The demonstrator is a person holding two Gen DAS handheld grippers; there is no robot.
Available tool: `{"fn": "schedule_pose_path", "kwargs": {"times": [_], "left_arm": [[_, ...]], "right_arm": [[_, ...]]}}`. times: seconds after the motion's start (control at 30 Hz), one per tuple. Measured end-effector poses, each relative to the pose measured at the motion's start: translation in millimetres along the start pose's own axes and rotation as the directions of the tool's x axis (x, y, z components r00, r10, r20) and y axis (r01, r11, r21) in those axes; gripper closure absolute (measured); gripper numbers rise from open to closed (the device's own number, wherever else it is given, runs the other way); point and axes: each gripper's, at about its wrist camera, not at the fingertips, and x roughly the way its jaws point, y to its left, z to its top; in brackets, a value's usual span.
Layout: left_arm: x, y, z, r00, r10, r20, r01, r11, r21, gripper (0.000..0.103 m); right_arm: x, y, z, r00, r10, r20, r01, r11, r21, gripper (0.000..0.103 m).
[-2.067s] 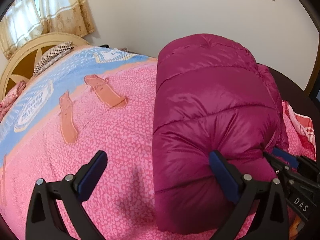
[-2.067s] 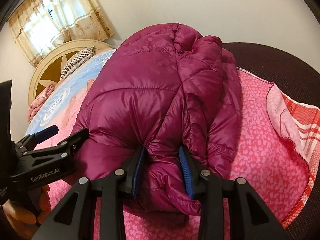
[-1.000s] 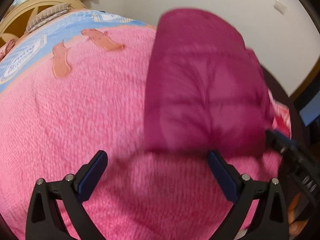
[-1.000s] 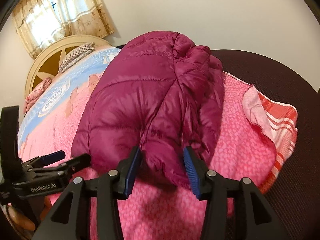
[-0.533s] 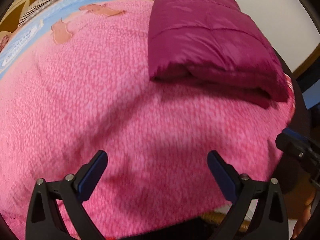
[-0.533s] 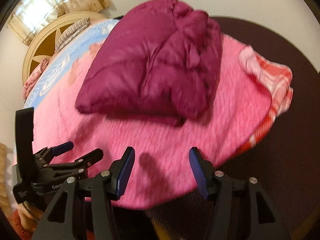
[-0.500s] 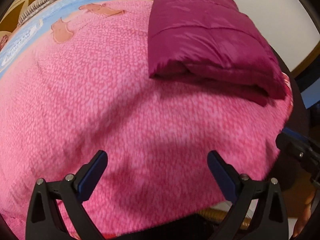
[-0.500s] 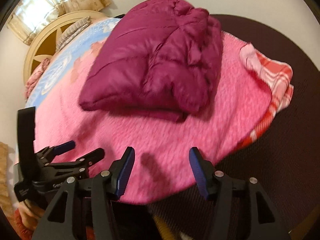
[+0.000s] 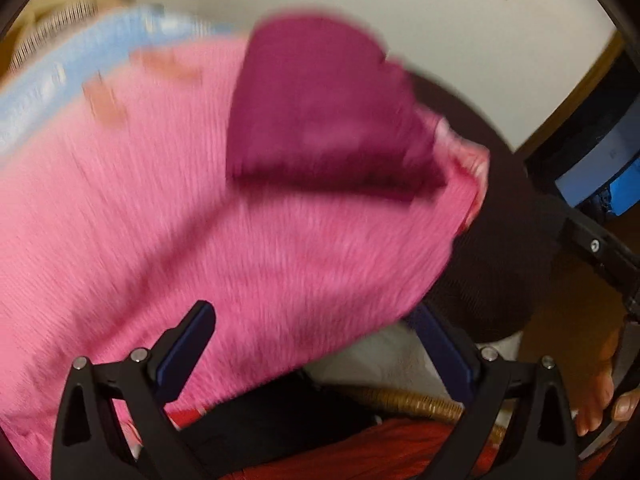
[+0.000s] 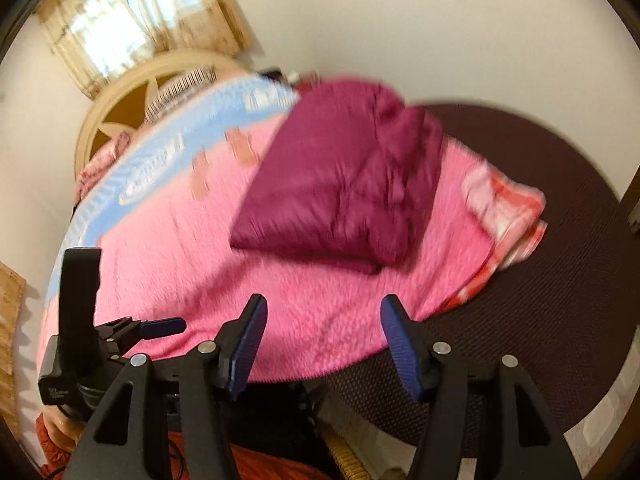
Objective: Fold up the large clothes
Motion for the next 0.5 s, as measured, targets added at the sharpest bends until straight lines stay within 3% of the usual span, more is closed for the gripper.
{"fn": "schedule_pose_path", "kwargs": {"times": [0.07,0.17,0.33,0.4,0.47,0.5], "left_arm": [[-18,-1,17,0.995,0.025,0.099,-0.027,0.999,0.020,0.000],[-54,-13,23,0.963,0.039,0.267,-0.051,0.998,0.040,0.000],[-70,-10,55,0.927,-0.010,0.374,-0.018,0.997,0.070,0.000],[-75,-11,60,0.916,0.006,0.401,-0.032,0.998,0.060,0.000],[-80,-16,67,0.904,0.032,0.427,-0.054,0.998,0.041,0.000],[-80,-19,70,0.894,0.036,0.447,-0.058,0.998,0.037,0.000]], "right_arm": [[-18,3,10,0.998,0.005,0.064,-0.005,1.000,0.004,0.041],[-48,8,18,0.984,0.008,0.178,-0.009,1.000,0.004,0.032],[-84,18,26,0.939,-0.013,0.344,0.016,1.000,-0.007,0.024],[-92,22,29,0.919,-0.013,0.395,0.023,1.000,-0.020,0.024],[-103,27,28,0.878,-0.010,0.479,0.025,0.999,-0.025,0.024],[-109,29,26,0.848,-0.013,0.530,0.034,0.999,-0.029,0.023]]}}
